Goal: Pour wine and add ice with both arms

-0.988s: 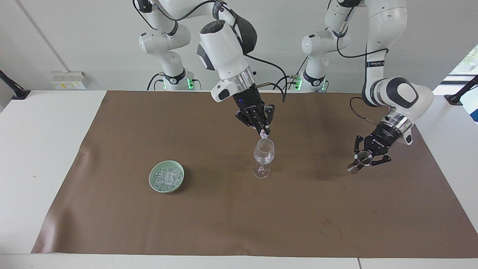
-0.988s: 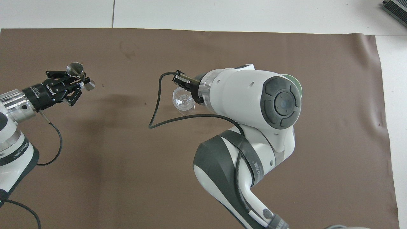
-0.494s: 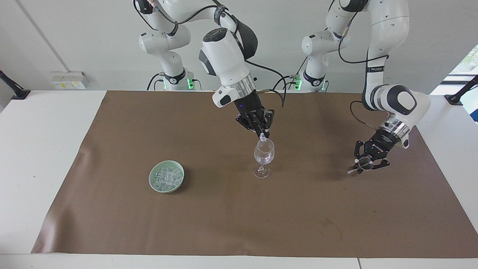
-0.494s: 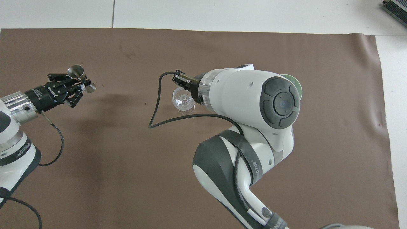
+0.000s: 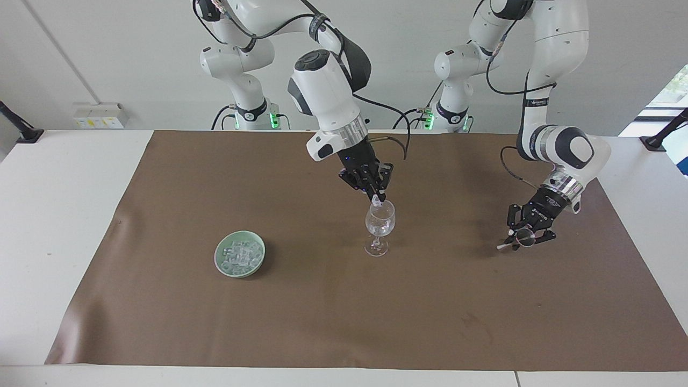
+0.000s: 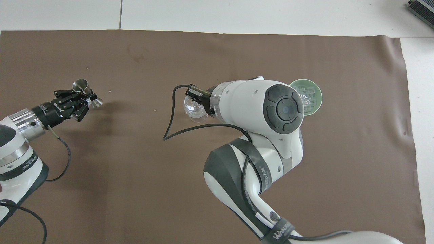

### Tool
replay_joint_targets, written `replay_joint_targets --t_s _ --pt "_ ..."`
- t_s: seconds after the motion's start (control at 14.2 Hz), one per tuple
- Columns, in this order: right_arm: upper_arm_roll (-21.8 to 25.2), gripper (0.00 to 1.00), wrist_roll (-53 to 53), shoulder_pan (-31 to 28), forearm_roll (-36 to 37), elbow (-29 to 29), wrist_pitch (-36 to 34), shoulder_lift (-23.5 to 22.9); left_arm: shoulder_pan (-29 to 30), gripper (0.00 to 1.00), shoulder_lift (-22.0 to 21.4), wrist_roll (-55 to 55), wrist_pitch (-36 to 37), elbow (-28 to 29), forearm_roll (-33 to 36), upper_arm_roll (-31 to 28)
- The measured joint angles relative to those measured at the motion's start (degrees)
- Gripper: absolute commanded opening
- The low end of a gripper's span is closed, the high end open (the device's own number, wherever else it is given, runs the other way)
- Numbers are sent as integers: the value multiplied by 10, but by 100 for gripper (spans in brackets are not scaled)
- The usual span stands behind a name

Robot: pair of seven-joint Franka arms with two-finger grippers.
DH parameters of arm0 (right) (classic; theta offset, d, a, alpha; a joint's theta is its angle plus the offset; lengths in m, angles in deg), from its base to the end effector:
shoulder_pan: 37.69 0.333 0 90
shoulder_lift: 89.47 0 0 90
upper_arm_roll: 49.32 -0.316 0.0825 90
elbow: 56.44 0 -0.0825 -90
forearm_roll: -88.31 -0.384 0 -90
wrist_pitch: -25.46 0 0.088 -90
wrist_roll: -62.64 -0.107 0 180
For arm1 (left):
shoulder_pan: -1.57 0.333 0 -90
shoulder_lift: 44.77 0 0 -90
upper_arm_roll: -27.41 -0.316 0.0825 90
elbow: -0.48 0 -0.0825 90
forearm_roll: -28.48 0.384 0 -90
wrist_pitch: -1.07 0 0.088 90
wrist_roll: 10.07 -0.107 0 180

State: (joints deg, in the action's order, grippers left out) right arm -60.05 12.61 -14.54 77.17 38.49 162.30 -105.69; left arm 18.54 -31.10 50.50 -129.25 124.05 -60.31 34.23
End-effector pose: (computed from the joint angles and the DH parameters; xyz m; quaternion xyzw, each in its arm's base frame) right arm 0.5713 0.3695 0.4967 -0.9487 0.1986 -0.0952 0.2268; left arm 0.5637 0.0768 0.2958 0.2950 0.8030 -0.2634 0.4458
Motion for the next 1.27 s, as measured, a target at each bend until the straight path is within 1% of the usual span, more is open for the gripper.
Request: replay_joint_targets --t_s 0.21,0.49,0.71,0.99,1.27 --pt "0 0 0 0 0 0 1 -5 16 0 5 -20 12 10 0 0" --pt "0 0 0 1 0 0 1 -6 18 0 10 -40 16 14 -3 3" --pt "0 0 0 2 0 0 2 -7 18 0 14 -49 16 19 -18 3" --pt "0 0 -1 3 0 0 5 -10 17 0 15 -86 17 38 -51 6" --pt "0 0 -2 4 0 0 6 -11 17 0 15 -92 18 42 -55 7"
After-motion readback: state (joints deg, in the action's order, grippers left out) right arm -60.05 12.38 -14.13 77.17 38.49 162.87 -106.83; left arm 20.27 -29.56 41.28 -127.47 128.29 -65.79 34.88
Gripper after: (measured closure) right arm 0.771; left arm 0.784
